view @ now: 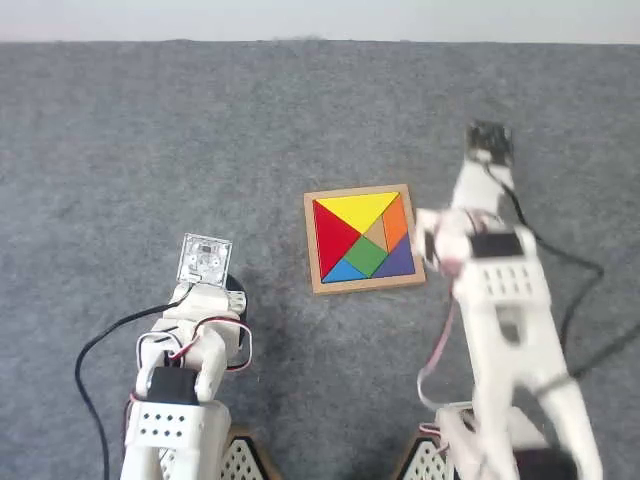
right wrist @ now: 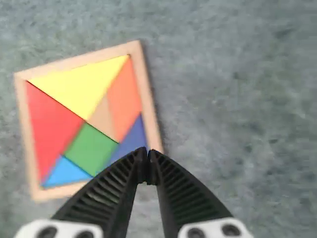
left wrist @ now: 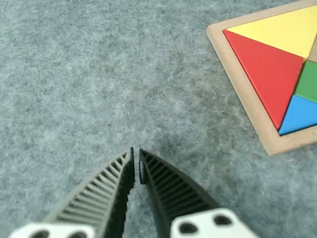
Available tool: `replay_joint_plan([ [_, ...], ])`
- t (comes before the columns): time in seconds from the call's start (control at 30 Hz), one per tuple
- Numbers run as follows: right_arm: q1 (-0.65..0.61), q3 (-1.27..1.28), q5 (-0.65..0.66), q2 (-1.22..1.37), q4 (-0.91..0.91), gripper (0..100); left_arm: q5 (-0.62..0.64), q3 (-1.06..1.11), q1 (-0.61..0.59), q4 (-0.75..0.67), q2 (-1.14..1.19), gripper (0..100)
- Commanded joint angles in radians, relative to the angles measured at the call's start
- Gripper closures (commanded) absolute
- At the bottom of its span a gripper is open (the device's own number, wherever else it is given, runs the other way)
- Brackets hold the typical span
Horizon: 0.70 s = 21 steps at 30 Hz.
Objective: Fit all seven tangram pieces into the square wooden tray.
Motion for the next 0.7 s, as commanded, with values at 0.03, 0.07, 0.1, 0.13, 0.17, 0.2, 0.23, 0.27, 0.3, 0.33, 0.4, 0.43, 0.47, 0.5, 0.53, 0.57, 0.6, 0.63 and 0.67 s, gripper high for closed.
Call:
replay_joint_plan([
  [0.03,0.074,0.273,0.149,-0.269,-0.059,99.0,0.008,-0.008,-0.005,0.008,-0.012,98],
  [0.07,0.093,0.324,0.173,-0.315,-0.058,99.0,0.008,-0.008,-0.005,0.008,-0.012,98],
  [0.1,0.114,0.371,0.198,-0.360,-0.053,99.0,0.008,-0.008,-0.005,0.008,-0.012,98],
  [0.13,0.136,0.420,0.221,-0.403,-0.056,98.9,0.008,-0.008,-0.005,0.008,-0.012,98],
  [0.17,0.153,0.460,0.242,-0.444,-0.058,98.9,0.008,-0.008,-0.005,0.008,-0.012,98],
  [0.2,0.168,0.497,0.256,-0.486,-0.061,98.9,0.008,-0.008,-0.005,0.008,-0.012,98],
  [0.23,0.174,0.525,0.265,-0.524,-0.061,98.9,0.008,-0.008,-0.005,0.008,-0.012,98],
  [0.27,0.176,0.554,0.270,-0.562,-0.054,98.9,0.008,-0.008,-0.005,0.008,-0.012,98],
  [0.3,0.176,0.583,0.270,-0.601,-0.053,98.9,0.008,-0.008,-0.005,0.008,-0.012,98],
  [0.33,0.176,0.609,0.270,-0.636,-0.053,98.9,0.008,-0.008,-0.005,0.008,-0.012,98],
  [0.4,0.182,0.660,0.273,-0.707,-0.053,98.9,0.008,-0.008,-0.005,0.008,-0.012,98],
  [0.43,0.183,0.680,0.273,-0.742,-0.053,98.9,0.008,-0.008,-0.005,0.008,-0.012,98],
  [0.47,0.183,0.704,0.275,-0.779,-0.053,98.9,0.008,-0.008,-0.005,0.008,-0.012,98],
  [0.5,0.183,0.729,0.275,-0.814,-0.053,98.9,0.008,-0.008,-0.005,0.008,-0.012,98],
  [0.53,0.183,0.753,0.275,-0.849,-0.053,98.9,0.008,-0.008,-0.005,0.008,-0.012,98],
  [0.57,0.183,0.775,0.275,-0.883,-0.053,98.9,0.008,-0.008,-0.005,0.008,-0.012,98],
  [0.6,0.183,0.796,0.275,-0.917,-0.053,98.9,0.008,-0.008,-0.005,0.008,-0.012,98],
  [0.63,0.183,0.816,0.275,-0.952,-0.053,98.9,0.008,-0.008,-0.005,0.008,-0.012,98],
  [0.67,0.183,0.835,0.275,-0.986,-0.053,98.9,0.008,-0.008,-0.005,0.008,-0.012,98],
])
